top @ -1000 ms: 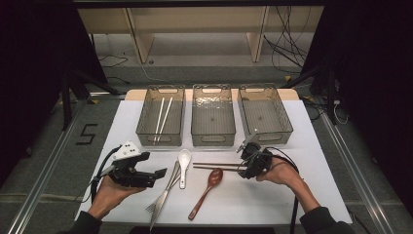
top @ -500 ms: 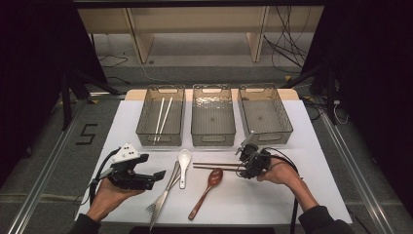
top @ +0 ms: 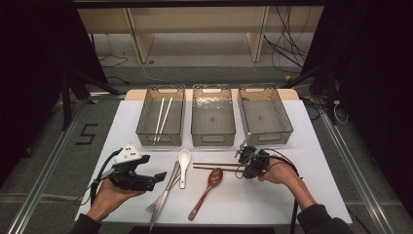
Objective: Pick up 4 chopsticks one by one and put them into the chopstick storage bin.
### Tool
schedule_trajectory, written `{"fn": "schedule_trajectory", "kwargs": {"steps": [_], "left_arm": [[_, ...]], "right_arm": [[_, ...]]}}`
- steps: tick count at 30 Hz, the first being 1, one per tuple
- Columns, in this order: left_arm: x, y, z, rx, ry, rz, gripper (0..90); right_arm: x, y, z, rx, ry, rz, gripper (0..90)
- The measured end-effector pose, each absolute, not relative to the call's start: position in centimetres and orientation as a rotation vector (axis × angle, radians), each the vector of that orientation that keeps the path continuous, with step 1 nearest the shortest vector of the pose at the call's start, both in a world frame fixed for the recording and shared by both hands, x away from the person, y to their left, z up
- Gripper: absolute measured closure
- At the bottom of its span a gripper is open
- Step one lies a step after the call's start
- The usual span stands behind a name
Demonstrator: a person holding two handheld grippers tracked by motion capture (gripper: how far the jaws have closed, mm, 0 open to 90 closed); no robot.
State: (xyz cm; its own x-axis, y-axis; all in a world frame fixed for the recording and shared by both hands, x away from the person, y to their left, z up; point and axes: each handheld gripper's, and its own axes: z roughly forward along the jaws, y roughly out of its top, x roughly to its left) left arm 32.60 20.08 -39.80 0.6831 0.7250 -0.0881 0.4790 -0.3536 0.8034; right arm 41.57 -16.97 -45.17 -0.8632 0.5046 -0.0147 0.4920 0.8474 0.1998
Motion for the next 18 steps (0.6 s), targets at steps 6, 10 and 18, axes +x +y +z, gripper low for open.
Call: {"fn": "schedule_trajectory", "kwargs": {"steps": [6, 10, 18], "left_arm": [[32.6, 20.1, -39.8, 2.020, 0.926, 0.355, 15.7], [32.6, 20.0, -39.9, 2.031, 0.919, 0.350, 15.7], [32.6, 20.0, -39.9, 2.028, 0.920, 0.348, 15.7]], "right_arm": [[41.3, -16.5, -44.5, 0.740, 2.948, 0.294, 75.8], [41.6, -16.4, -43.6, 0.752, 2.917, 0.341, 66.4], [42.6, -17.2, -44.6, 0.810, 2.935, 0.286, 64.0]]}}
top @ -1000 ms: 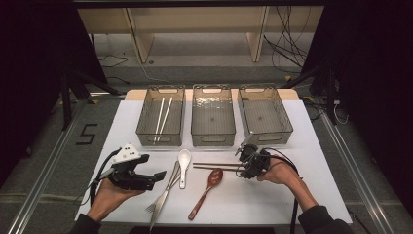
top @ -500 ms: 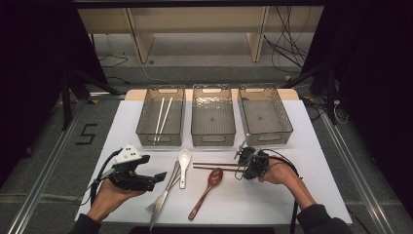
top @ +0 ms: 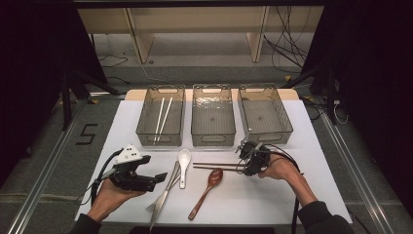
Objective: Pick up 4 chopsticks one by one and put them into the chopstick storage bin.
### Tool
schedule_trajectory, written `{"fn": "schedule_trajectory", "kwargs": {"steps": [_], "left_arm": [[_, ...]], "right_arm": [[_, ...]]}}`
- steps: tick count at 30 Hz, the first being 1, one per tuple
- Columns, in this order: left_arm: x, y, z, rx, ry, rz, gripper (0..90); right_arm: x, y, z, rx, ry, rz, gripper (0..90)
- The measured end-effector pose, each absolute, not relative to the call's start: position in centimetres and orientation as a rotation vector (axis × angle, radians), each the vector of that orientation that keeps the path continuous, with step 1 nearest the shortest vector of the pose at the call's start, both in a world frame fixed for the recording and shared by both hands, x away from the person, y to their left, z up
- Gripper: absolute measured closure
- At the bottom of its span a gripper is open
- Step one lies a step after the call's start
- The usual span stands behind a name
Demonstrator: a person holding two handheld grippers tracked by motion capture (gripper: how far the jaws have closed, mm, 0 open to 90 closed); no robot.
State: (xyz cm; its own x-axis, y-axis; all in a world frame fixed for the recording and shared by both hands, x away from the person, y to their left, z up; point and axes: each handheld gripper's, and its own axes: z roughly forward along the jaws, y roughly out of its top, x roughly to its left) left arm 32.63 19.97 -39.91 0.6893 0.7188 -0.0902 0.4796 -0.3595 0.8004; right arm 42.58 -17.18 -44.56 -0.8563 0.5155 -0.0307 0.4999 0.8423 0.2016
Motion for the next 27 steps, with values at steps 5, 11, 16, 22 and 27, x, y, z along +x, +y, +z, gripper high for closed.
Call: {"fn": "schedule_trajectory", "kwargs": {"steps": [5, 11, 16, 22, 27], "left_arm": [[32.63, 19.88, -39.97, 2.031, 0.921, 0.345, 15.7], [32.70, 19.97, -40.06, 2.031, 0.925, 0.343, 15.6], [32.69, 19.97, -40.06, 2.031, 0.925, 0.342, 15.6], [32.69, 19.94, -40.07, 2.032, 0.921, 0.342, 15.7], [32.73, 19.97, -40.13, 2.034, 0.925, 0.339, 15.7]], "right_arm": [[42.66, -16.81, -45.12, 0.779, 2.955, 0.243, 66.7], [42.76, -16.64, -45.36, 0.770, 2.973, 0.224, 73.5], [42.51, -16.41, -45.31, 0.735, 2.989, 0.208, 80.3], [42.31, -16.32, -45.29, 0.676, 3.005, 0.201, 84.4], [42.13, -16.24, -45.26, 0.627, 3.014, 0.197, 84.8]]}}
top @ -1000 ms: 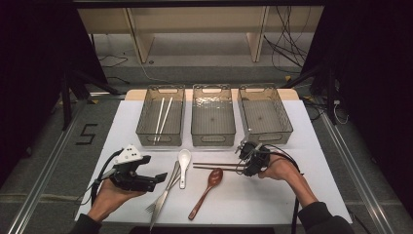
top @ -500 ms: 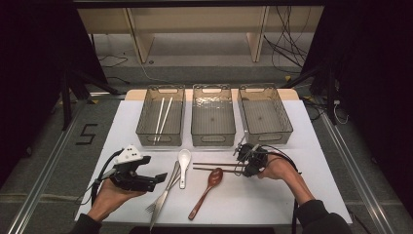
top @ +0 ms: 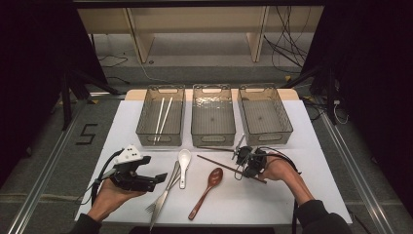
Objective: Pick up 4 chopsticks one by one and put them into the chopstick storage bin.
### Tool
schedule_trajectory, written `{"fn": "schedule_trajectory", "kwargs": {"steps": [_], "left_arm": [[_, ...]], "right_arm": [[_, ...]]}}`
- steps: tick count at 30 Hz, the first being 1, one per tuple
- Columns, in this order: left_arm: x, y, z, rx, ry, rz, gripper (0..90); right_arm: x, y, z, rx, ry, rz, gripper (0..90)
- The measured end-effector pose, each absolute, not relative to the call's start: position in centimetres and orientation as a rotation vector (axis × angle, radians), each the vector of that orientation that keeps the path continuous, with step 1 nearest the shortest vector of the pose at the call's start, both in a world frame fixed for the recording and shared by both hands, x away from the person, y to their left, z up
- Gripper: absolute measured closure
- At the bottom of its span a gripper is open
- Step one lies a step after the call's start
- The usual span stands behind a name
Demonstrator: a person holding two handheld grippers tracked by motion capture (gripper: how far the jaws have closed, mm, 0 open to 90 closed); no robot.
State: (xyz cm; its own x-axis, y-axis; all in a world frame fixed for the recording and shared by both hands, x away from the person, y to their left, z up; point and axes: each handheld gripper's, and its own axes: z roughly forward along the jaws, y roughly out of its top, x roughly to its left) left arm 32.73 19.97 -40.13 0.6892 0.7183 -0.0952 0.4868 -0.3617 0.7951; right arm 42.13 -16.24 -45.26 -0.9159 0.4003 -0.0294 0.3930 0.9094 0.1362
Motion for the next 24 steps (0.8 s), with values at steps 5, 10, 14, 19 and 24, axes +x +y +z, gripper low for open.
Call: {"fn": "schedule_trajectory", "kwargs": {"steps": [5, 10, 14, 19, 24], "left_arm": [[32.8, 20.0, -40.2, 2.041, 0.925, 0.340, 15.7], [32.8, 20.0, -40.3, 2.046, 0.925, 0.342, 15.7], [32.9, 20.0, -40.3, 2.038, 0.933, 0.349, 15.7], [32.9, 19.9, -40.4, 2.055, 0.925, 0.348, 15.7], [33.0, 19.8, -40.4, 2.060, 0.925, 0.350, 15.7]], "right_arm": [[42.0, -16.1, -44.7, 0.610, 3.012, 0.231, 85.0], [41.8, -16.6, -43.8, 0.620, 3.000, 0.283, 85.0], [41.6, -16.9, -43.0, 0.612, 2.981, 0.308, 85.0], [41.2, -17.1, -42.0, 0.596, 2.970, 0.355, 85.0], [40.8, -16.9, -41.4, 0.568, 2.968, 0.367, 85.0]]}}
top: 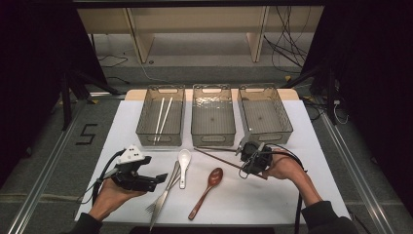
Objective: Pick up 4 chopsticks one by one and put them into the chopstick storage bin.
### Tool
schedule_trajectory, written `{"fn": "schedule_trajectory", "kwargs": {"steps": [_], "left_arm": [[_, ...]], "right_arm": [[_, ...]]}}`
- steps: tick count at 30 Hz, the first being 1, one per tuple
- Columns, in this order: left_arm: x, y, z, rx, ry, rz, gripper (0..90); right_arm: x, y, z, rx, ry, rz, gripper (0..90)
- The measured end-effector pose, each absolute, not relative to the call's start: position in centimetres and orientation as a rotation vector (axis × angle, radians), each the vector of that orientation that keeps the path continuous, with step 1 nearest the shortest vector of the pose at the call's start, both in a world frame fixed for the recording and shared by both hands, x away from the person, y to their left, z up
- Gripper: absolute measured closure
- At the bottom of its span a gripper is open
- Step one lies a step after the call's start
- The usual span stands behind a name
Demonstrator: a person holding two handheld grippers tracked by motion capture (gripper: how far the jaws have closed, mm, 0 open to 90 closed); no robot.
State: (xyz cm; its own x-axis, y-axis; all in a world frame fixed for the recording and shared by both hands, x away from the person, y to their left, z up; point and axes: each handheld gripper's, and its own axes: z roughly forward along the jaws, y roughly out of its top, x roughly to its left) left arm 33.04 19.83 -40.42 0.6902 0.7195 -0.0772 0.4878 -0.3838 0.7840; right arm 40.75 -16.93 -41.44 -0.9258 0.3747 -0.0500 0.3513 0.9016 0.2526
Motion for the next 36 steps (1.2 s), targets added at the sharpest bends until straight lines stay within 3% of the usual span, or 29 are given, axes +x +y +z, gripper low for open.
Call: {"fn": "schedule_trajectory", "kwargs": {"steps": [9, 25, 36], "left_arm": [[33.9, 18.9, -39.9, 2.109, 0.880, 0.320, 15.6], [35.5, 13.1, -39.8, 2.382, 0.607, 0.251, 16.2], [35.8, 10.7, -40.5, 2.515, 0.452, 0.205, 27.5]], "right_arm": [[39.7, -15.9, -41.0, 0.490, 2.996, 0.370, 85.0], [37.0, -13.2, -40.0, 0.284, 3.027, 0.384, 85.0], [36.1, -12.3, -39.6, 0.214, 3.038, 0.398, 84.9]]}}
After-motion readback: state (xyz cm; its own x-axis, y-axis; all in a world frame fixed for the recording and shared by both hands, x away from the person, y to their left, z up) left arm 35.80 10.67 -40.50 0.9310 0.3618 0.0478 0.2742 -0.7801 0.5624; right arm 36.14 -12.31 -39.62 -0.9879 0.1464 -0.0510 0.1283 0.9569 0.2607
